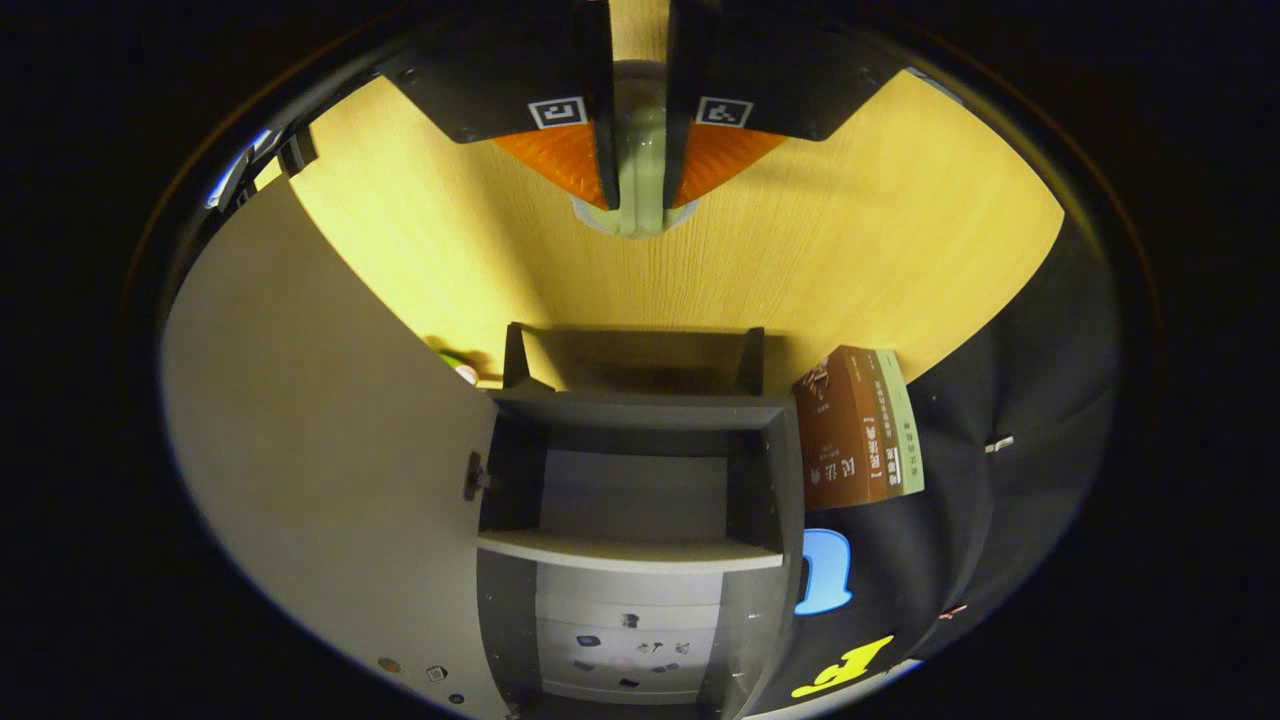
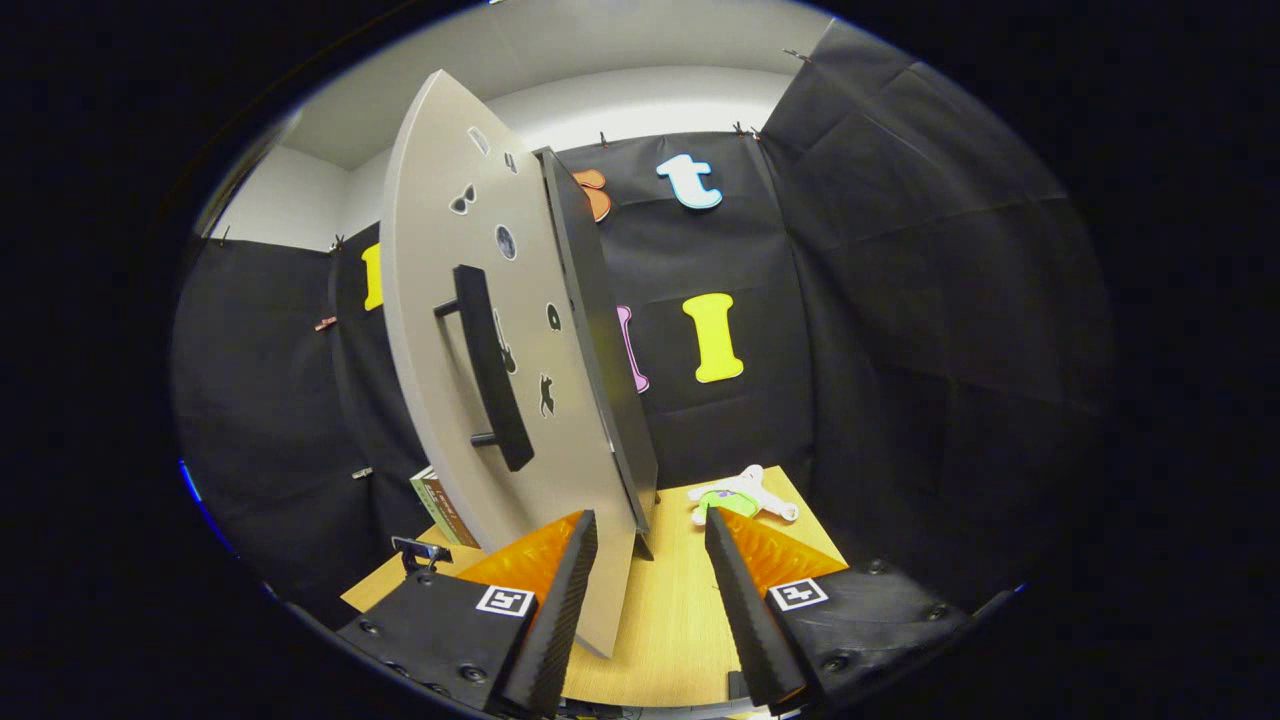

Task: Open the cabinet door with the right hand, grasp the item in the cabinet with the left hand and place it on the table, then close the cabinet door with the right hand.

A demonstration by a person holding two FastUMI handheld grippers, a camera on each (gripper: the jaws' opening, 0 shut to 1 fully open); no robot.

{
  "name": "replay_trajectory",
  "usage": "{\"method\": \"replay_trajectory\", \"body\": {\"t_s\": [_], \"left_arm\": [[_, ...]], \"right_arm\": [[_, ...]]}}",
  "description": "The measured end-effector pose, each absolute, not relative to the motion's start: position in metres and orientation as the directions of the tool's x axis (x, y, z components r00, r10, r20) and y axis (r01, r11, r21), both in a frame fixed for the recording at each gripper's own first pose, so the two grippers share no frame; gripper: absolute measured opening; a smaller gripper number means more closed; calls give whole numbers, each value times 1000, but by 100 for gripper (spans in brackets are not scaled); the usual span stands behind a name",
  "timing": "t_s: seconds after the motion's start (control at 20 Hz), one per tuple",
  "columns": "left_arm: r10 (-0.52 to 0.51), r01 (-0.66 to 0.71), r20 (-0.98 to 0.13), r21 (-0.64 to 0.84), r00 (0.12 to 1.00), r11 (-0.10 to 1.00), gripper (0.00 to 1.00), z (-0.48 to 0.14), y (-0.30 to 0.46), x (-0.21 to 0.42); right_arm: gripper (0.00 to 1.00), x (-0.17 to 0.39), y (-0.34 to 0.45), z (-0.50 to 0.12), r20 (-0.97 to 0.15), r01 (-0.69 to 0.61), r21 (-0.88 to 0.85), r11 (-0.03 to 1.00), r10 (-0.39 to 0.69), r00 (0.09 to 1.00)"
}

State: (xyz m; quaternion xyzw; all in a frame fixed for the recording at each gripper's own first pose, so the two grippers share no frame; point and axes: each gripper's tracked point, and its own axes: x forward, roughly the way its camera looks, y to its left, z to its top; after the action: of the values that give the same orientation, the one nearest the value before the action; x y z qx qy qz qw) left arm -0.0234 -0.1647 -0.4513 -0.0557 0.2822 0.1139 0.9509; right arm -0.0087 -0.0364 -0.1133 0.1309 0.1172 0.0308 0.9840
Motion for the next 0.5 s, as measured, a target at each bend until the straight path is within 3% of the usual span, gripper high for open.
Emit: {"method": "replay_trajectory", "body": {"t_s": [0.5], "left_arm": [[224,-275,-552,-9,803,961,39,-475,-165,-26]], "right_arm": [[70,-6,-38,-127,-268,-56,282,958,135,954]]}}
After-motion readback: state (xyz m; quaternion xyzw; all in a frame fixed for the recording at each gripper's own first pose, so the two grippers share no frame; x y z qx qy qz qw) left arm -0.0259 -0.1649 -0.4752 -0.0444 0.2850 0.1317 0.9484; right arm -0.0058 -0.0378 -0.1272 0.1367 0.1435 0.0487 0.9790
